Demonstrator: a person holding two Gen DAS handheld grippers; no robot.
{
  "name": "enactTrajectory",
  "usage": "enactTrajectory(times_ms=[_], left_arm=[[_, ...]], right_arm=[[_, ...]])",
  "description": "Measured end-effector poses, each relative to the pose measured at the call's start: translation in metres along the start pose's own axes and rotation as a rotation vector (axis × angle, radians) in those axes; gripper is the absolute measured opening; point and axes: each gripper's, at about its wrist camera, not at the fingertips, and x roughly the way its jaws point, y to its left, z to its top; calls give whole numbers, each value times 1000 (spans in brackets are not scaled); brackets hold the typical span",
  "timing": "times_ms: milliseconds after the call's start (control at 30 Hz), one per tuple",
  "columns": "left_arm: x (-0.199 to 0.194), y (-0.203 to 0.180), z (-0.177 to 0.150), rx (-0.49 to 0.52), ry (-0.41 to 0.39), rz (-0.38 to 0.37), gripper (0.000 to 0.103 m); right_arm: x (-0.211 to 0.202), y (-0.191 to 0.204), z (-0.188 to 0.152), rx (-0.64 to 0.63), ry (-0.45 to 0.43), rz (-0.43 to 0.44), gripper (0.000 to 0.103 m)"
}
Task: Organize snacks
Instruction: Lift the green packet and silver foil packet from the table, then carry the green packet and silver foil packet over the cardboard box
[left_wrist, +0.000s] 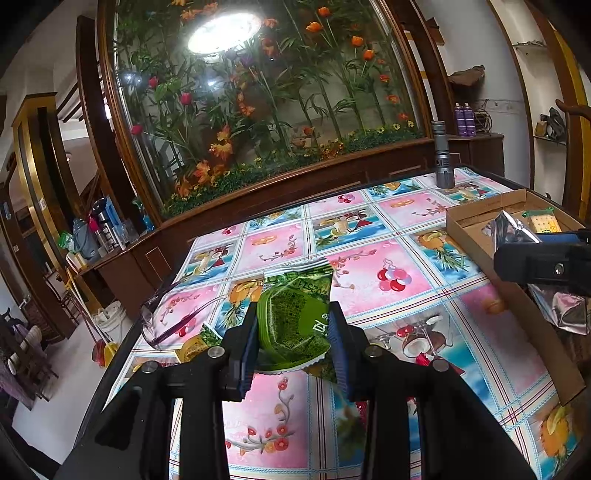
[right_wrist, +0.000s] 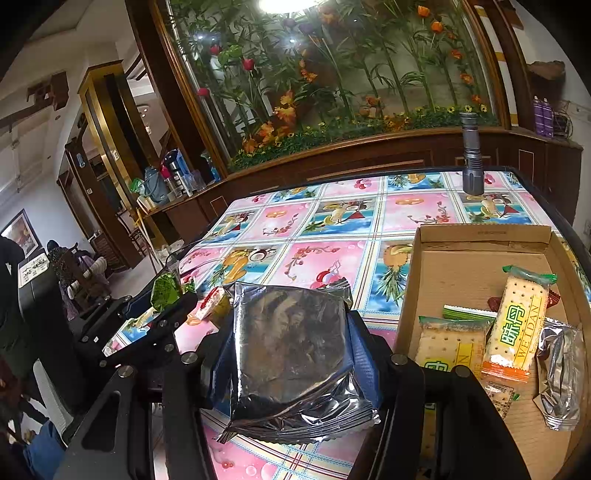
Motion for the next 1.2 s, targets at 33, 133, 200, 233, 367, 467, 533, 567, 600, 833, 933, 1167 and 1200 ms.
enactTrajectory(times_ms=[33,133,200,233,367,467,533,567,600,833,933,1167,1200], left_arm=[[0,0,0,0,0,-1,34],[0,0,0,2,-2,1,34],[0,-1,0,2,-2,0,34],[-1,-1,0,2,-1,0,34],[-1,-2,0,3,-1,1,34],[-1,-1,0,5,-2,2,34],[-1,-3,0,4,-2,3,34],[-2,-3,0,4,-2,3,34],[-1,-1,0,5,-2,3,34],[-2,-3,0,7,-2,3,34],[-2,-4,0,7,-2,2,34],[-1,0,0,-8,2,-20,34],[0,2,1,-16,4,-28,34]], right_arm=[[-1,0,0,-2,-1,-3,61],[-1,0,0,1,-2,-2,61],[0,0,0,1,-3,-4,61],[-1,0,0,2,-4,-5,61],[-3,-3,0,13,-10,-6,61],[-4,-4,1,22,-13,-6,61],[-5,-4,1,23,-14,-5,61],[-5,-5,1,23,-15,-6,61],[-5,-4,1,24,-16,-6,61],[-5,-4,1,23,-15,-6,61],[-5,-5,1,25,-15,-6,61],[-9,-8,3,34,-21,-9,61],[-10,-9,4,39,-24,-10,61]])
